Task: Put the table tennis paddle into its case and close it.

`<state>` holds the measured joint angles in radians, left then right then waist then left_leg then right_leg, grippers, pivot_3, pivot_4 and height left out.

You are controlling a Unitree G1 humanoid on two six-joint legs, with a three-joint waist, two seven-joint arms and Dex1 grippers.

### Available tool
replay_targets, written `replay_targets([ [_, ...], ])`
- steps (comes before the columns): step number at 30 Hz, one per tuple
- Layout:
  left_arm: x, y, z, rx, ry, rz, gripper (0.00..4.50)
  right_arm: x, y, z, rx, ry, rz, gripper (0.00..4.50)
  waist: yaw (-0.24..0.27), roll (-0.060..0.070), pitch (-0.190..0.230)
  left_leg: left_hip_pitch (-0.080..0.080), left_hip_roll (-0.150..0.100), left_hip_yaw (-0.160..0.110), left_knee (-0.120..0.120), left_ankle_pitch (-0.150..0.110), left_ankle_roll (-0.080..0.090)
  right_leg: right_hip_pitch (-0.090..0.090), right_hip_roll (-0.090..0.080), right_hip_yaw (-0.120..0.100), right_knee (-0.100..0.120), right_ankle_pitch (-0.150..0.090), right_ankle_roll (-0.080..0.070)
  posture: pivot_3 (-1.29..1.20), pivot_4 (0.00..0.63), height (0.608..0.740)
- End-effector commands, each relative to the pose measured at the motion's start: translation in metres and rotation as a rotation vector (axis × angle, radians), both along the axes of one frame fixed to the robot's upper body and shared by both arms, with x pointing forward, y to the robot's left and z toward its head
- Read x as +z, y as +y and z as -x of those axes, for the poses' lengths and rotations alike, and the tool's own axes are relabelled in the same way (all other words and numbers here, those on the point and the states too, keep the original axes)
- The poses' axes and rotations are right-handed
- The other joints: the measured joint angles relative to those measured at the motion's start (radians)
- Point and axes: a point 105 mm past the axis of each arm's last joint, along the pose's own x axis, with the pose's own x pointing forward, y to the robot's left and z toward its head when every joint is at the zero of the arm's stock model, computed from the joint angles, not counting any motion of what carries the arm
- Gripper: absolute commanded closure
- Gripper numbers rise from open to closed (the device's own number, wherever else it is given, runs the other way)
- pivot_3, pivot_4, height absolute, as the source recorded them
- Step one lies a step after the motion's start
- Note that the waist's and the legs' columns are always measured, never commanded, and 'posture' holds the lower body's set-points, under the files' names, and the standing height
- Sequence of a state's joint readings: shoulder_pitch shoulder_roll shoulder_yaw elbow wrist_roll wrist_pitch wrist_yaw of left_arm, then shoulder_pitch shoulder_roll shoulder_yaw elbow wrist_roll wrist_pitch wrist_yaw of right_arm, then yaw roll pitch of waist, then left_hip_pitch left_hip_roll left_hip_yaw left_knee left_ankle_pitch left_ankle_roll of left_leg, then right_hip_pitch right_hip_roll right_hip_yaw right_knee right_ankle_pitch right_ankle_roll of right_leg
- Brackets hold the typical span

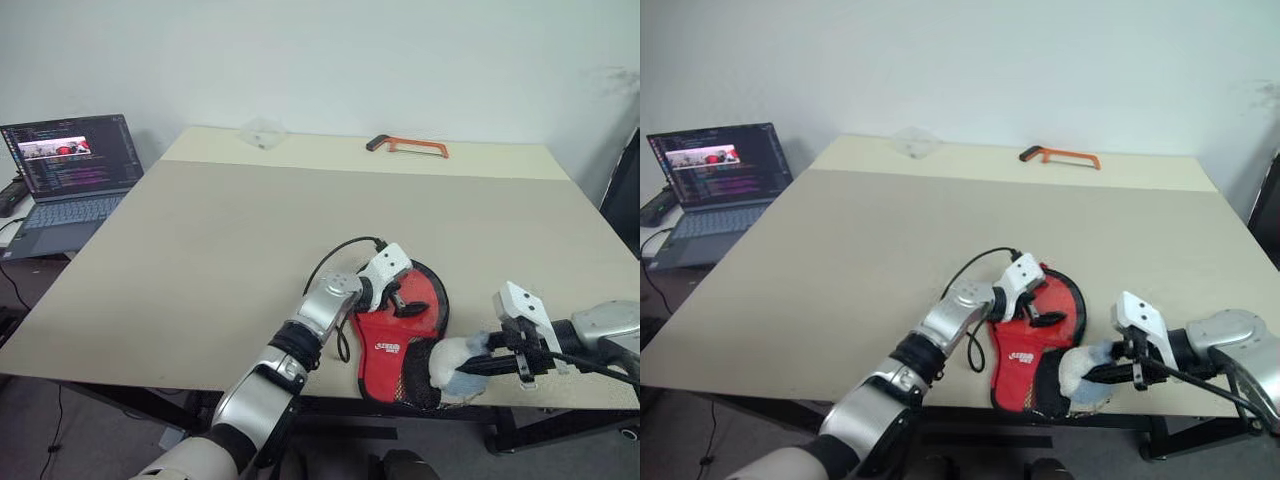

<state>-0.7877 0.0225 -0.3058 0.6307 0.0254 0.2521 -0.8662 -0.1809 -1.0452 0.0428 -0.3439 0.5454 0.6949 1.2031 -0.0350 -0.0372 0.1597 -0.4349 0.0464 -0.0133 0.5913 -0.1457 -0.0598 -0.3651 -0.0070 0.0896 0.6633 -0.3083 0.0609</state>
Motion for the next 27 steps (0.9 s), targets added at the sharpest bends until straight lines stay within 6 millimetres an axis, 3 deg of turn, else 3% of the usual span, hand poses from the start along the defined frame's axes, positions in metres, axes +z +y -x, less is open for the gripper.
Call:
replay_targets([
  [1, 0.012, 0.012, 0.004, -0.051, -0.008, 0.036, 0.00, 0.003, -0.002, -0.005, -0.004, -0.016, 0.006, 1.69, 0.002, 0.002, 0.004, 0.000, 0.000, 0.000, 0.000, 0.000, 0.000, 0.000, 0.000, 0.000, 0.000, 0.000, 0.000, 0.00, 0.150, 0.740],
  [6, 0.055, 0.059, 0.008, -0.138, -0.128, 0.075, 0.00, 0.017, -0.017, -0.012, -0.038, -0.027, 0.015, 0.05, -0.005, 0.005, 0.015, -0.006, 0.000, 0.001, 0.000, 0.000, 0.000, -0.007, 0.001, 0.002, 0.002, 0.001, 0.002, 0.00, 0.150, 0.740],
  [10, 0.087, 0.109, 0.015, -0.165, -0.187, 0.077, 0.00, 0.035, -0.035, -0.011, -0.079, -0.062, 0.030, 0.05, -0.003, 0.008, 0.018, -0.012, 0.000, 0.000, 0.001, 0.000, 0.000, -0.011, 0.001, 0.000, 0.002, 0.002, 0.002, 0.00, 0.150, 0.740],
  [12, 0.105, 0.143, 0.026, -0.181, -0.208, 0.061, 0.00, 0.049, -0.047, -0.007, -0.107, -0.086, 0.030, 0.05, -0.002, 0.008, 0.018, -0.013, 0.001, 0.000, 0.001, 0.000, 0.000, -0.012, 0.001, -0.001, 0.001, 0.002, 0.002, 0.00, 0.150, 0.740],
  [17, 0.132, 0.204, 0.050, -0.130, -0.206, -0.004, 0.00, 0.079, -0.071, 0.009, -0.195, -0.148, -0.025, 0.05, 0.002, 0.009, 0.019, -0.015, 0.001, -0.001, 0.001, 0.000, 0.000, -0.013, 0.001, -0.003, 0.002, 0.001, 0.000, 0.00, 0.150, 0.740],
  [23, 0.137, 0.254, 0.067, -0.004, -0.143, -0.101, 0.00, 0.094, -0.105, 0.034, -0.331, -0.173, -0.067, 0.05, 0.005, 0.009, 0.019, -0.015, 0.002, -0.002, 0.002, 0.000, 0.000, -0.011, -0.001, -0.006, 0.001, -0.001, 0.002, 0.00, 0.150, 0.740],
  [27, 0.136, 0.277, 0.065, 0.085, -0.130, -0.132, 0.00, 0.085, -0.106, 0.043, -0.346, -0.155, -0.045, 0.05, 0.004, 0.008, 0.019, -0.013, 0.002, -0.001, 0.003, 0.000, 0.001, -0.009, -0.002, -0.005, 0.001, -0.003, -0.004, 0.00, 0.150, 0.740],
])
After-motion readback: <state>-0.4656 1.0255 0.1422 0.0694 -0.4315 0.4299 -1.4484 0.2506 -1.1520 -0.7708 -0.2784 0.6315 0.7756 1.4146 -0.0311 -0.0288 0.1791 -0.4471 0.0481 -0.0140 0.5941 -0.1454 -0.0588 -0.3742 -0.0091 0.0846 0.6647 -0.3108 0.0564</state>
